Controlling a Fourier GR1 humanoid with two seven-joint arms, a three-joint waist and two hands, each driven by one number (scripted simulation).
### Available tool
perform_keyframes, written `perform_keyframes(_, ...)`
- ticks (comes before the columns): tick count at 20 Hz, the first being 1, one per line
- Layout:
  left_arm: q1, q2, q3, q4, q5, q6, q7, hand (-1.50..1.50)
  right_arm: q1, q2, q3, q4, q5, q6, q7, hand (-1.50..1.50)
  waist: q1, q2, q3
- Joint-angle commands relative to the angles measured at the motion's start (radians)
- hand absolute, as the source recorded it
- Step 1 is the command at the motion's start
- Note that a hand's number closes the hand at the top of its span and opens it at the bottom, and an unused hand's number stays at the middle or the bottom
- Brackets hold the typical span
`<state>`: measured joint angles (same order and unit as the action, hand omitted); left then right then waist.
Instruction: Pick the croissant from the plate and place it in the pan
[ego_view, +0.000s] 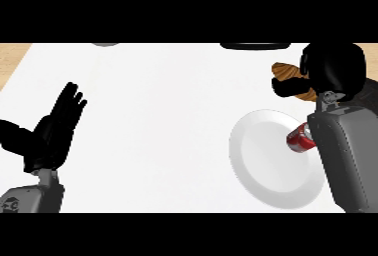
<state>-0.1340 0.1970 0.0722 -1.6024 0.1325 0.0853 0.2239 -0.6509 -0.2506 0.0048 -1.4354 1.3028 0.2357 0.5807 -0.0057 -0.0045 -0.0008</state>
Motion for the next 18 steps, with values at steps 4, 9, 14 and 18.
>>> perform_keyframes(4, -0.016, 0.001, 0.004, -0.043, 0.005, -0.009, 0.053, 0.0, -0.009, -0.065, -0.117, -0.04, -0.028, -0.009, 0.017, 1.5, 0.008, 0.004, 0.001)
perform_keyframes(9, -0.026, -0.016, -0.009, 0.03, -0.029, -0.005, -0.013, 0.0, 0.047, -0.194, -0.274, 0.047, -0.112, -0.145, -0.128, 1.5, 0.001, 0.006, 0.001)
perform_keyframes(14, -0.048, 0.012, 0.03, 0.006, 0.011, -0.034, 0.02, 0.0, 0.029, -0.258, -0.373, 0.268, -0.16, -0.298, -0.248, 1.5, 0.015, 0.009, 0.002)
perform_keyframes(18, -0.013, -0.028, -0.008, -0.026, -0.024, -0.009, 0.011, 0.0, 0.036, -0.325, -0.452, 0.375, -0.229, -0.35, -0.337, 1.5, 0.014, 0.007, 0.001)
